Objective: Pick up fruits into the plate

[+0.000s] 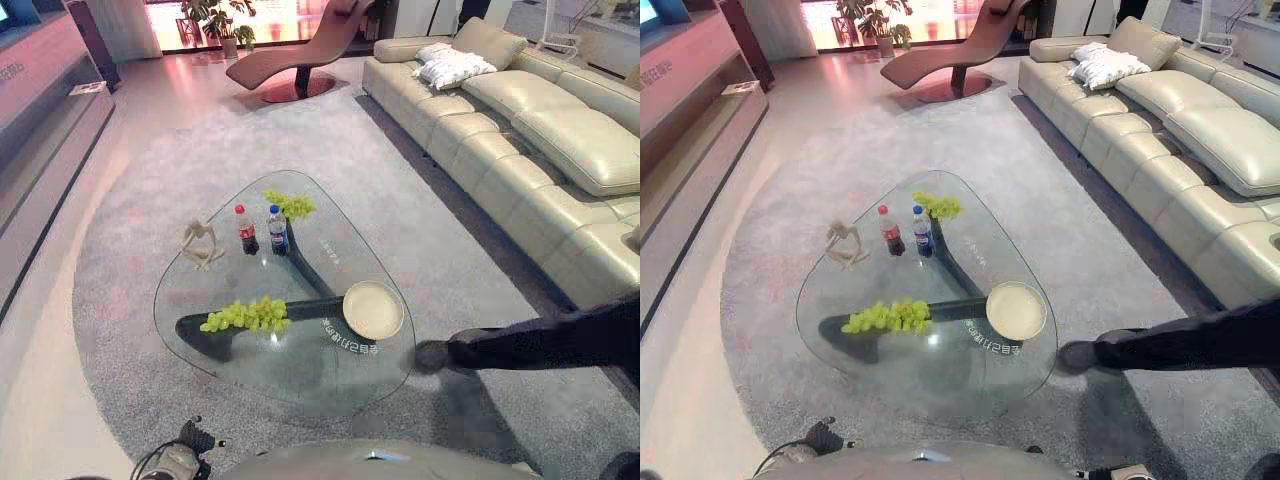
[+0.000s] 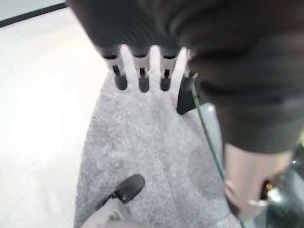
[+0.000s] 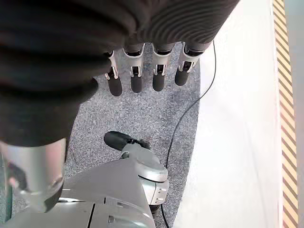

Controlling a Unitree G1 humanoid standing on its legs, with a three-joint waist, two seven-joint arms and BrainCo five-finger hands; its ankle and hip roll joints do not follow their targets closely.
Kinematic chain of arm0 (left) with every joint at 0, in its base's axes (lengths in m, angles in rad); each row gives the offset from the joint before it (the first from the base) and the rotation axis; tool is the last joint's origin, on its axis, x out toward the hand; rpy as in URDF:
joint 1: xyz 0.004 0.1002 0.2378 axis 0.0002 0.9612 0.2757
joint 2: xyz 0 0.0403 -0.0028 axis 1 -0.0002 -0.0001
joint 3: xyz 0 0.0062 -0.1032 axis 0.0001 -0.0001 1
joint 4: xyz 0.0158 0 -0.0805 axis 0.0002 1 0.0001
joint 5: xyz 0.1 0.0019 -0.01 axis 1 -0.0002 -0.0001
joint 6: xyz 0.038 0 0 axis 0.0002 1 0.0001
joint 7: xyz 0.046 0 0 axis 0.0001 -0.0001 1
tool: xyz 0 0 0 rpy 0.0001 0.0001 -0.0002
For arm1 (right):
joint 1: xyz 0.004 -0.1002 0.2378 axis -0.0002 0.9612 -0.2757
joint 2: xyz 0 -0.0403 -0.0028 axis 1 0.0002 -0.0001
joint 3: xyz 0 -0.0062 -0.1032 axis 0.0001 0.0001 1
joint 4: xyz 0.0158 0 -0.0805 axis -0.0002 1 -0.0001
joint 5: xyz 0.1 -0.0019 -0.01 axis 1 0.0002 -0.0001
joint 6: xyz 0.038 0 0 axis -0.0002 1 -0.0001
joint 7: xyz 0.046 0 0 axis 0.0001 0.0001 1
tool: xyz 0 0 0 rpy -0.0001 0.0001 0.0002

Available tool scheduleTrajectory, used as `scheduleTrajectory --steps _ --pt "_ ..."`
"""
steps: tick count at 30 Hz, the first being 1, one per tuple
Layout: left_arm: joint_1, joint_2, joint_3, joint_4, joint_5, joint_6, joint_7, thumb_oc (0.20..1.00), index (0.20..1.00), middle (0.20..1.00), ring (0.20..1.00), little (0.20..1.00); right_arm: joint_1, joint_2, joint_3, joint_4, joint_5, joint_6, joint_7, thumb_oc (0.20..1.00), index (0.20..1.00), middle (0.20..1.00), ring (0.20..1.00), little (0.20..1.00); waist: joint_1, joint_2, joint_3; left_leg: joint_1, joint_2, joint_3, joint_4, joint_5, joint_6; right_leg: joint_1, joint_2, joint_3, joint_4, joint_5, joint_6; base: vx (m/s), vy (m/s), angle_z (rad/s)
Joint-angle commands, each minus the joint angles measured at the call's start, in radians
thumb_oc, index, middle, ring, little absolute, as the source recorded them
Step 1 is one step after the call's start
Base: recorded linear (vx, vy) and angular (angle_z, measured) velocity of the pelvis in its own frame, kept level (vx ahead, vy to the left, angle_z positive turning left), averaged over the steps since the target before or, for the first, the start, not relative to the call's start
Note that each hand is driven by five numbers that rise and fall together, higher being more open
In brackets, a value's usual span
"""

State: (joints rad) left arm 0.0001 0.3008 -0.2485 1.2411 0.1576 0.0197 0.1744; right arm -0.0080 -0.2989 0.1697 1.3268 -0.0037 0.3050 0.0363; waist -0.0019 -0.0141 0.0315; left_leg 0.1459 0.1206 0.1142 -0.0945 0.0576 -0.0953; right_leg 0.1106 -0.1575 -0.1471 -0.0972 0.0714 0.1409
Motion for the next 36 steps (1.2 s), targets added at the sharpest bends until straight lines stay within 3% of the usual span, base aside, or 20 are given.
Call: scheduleTrajectory --steps 1,13,20,27,32,34,36 --pt "-0.078 0.006 0.005 0.053 0.018 -0.009 -0.005 1.0 1.0 1.0 1.0 1.0 -0.087 0.007 0.002 0.072 -0.021 0.012 0.008 1.0 1.0 1.0 1.0 1.0 0.002 -0.009 0.045 0.007 -0.031 -0.048 0.02 -0.122 0.038 0.04 0.025 0.024 0.045 -0.105 -0.016 0.23 -0.115 -0.09" --pt "-0.076 0.009 0.003 0.052 0.033 -0.02 0.032 1.0 1.0 1.0 1.0 1.0 -0.086 0.006 -0.001 0.079 -0.022 0.009 0.011 1.0 1.0 1.0 1.0 1.0 0.001 -0.009 0.049 0.003 -0.032 -0.045 0.021 -0.121 0.04 0.034 0.024 0.028 0.045 -0.1 -0.014 0.0 0.0 0.0" --pt "-0.093 0.026 0.0 0.032 0.056 -0.061 0.081 1.0 1.0 1.0 1.0 1.0 -0.09 -0.004 0.005 0.077 -0.033 0.012 0.015 1.0 1.0 1.0 1.0 1.0 -0.007 -0.004 0.06 0.001 -0.03 -0.04 0.023 -0.119 0.039 0.028 0.025 0.036 0.05 -0.102 -0.014 0.0 0.001 -0.01" --pt "-0.141 0.089 -0.035 -0.054 0.092 -0.108 0.153 1.0 1.0 1.0 1.0 1.0 -0.105 -0.051 0.009 0.068 -0.057 0.006 0.042 1.0 1.0 1.0 1.0 1.0 -0.02 0.013 0.084 -0.013 -0.03 -0.03 0.025 -0.112 0.04 0.007 0.024 0.045 0.058 -0.1 -0.012 0.0 0.002 0.0" --pt "-0.202 0.161 -0.068 -0.14 0.138 -0.096 0.228 1.0 1.0 1.0 1.0 1.0 -0.123 -0.081 0.031 0.047 -0.049 -0.007 0.034 1.0 1.0 1.0 1.0 1.0 -0.032 0.026 0.112 -0.046 -0.03 -0.02 0.035 -0.105 0.04 -0.034 0.022 0.06 0.074 -0.099 -0.012 -0.03 0.031 -0.07" --pt "-0.254 0.218 -0.078 -0.193 0.177 -0.071 0.329 1.0 1.0 1.0 1.0 1.0 -0.133 -0.098 0.049 0.039 -0.043 -0.015 0.023 1.0 1.0 1.0 1.0 1.0 -0.041 0.033 0.137 -0.069 -0.031 -0.014 0.037 -0.097 0.042 -0.064 0.021 0.068 0.082 -0.094 -0.013 -0.08 0.053 -0.06" --pt "-0.283 0.245 -0.079 -0.222 0.191 -0.052 0.364 1.0 1.0 1.0 1.0 1.0 -0.139 -0.106 0.055 0.035 -0.036 -0.019 0.018 1.0 1.0 1.0 1.0 1.0 -0.044 0.034 0.152 -0.082 -0.031 -0.012 0.036 -0.093 0.041 -0.077 0.022 0.072 0.083 -0.09 -0.014 -0.09 0.028 -0.08"
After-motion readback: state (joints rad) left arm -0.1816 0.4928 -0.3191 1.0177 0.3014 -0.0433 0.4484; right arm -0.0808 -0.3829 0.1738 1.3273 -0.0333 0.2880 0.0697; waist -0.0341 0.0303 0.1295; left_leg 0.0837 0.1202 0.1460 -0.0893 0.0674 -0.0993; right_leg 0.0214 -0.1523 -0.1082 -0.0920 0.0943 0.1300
